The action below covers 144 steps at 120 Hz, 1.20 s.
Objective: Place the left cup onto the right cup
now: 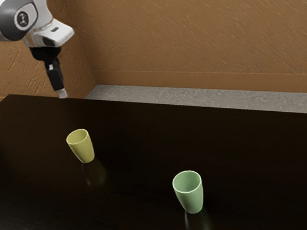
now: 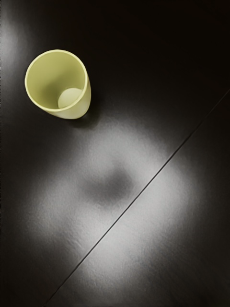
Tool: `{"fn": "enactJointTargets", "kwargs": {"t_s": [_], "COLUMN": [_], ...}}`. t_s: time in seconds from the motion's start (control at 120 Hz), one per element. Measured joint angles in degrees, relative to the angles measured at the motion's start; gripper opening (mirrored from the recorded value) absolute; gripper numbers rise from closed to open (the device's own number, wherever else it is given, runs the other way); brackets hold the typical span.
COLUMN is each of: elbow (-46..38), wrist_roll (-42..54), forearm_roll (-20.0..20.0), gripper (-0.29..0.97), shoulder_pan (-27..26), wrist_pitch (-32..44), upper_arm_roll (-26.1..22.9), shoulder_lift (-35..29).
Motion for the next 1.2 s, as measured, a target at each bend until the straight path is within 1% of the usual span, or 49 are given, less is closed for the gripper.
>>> {"fn": "enactJointTargets", "kwargs": {"t_s": [0.233,0.525,1.033,1.2], "elbow": [-4.1,-9.6,-10.8,-10.7], "wrist_roll": [0.8,1.5,3.0,3.7], "forearm_roll": [-0.9,0.1,0.8,2.2], "gripper": [0.68,0.68,0.68,0.68], "shoulder_pan": [0.4,1.7,4.7,5.2], "wrist_pitch": [2.1,6.2,12.7,14.5], "upper_arm_roll": [0.1,0.3,0.3,0.2], "shoulder_lift": [-0.2,2.2,10.5,12.6]}}
